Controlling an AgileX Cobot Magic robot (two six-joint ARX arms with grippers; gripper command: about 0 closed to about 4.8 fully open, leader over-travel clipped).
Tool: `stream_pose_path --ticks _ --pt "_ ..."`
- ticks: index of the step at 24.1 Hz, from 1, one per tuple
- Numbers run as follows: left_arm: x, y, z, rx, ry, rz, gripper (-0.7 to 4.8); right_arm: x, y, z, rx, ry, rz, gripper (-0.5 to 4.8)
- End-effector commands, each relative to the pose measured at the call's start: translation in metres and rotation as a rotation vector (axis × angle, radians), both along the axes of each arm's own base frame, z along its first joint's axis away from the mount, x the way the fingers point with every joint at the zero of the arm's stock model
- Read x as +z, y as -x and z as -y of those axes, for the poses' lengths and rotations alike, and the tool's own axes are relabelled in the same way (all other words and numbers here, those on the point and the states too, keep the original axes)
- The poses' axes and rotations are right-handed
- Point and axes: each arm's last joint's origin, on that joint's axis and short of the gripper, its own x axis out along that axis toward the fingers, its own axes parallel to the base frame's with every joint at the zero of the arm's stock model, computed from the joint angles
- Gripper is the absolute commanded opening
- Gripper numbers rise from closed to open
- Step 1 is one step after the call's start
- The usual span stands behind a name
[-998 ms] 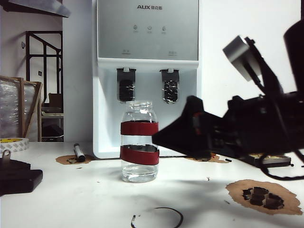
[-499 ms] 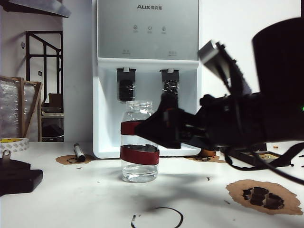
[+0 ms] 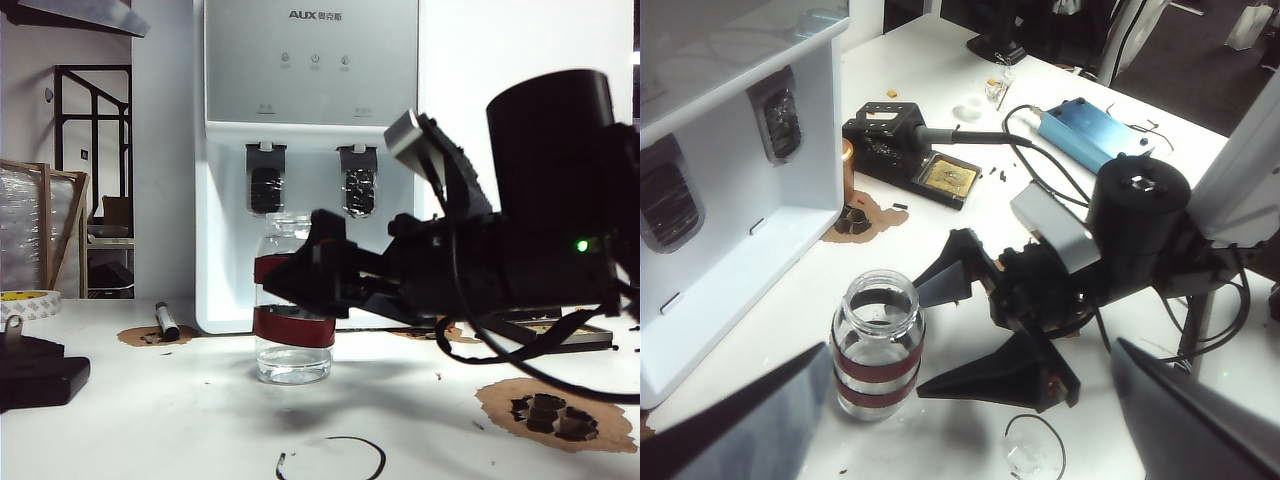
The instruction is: Pick up the water bottle with two loops of red belts, then reach the front water dispenser and gently press the gray-black baffle horizontally to get a little water.
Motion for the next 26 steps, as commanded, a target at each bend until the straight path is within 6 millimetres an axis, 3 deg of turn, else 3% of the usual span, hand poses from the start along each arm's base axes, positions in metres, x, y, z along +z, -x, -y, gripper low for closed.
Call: stream_pose_path --ticks 1,11,12,16,24,26 --pt "0.002 0.0 0.0 -0.008 0.003 0.014 4.79 -0.002 -0.007 -0.007 0.001 -0.011 0.008 4.79" --pt "0.002 0.0 0.0 -0.01 0.002 0.016 4.79 -0.003 -0.016 -0.014 0.021 -0.029 0.018 4.79" --pt "0.002 0.0 0.0 -0.01 0.002 0.016 4.79 -0.003 -0.016 -0.015 0.029 -0.03 0.018 4.31" --pt "0.002 0.0 0.0 -0.011 0.001 0.018 4.79 -0.003 -0.015 -0.015 0.05 -0.032 0.017 3.34" --pt "0.002 0.0 0.0 -0.011 0.001 0.018 4.79 0.0 -0.017 -0.015 0.023 0.0 0.08 3.31" --pt "0.002 0.0 0.0 -0.011 0.001 0.018 4.79 0.01 -0.02 -0.017 0.022 -0.01 0.128 3.31"
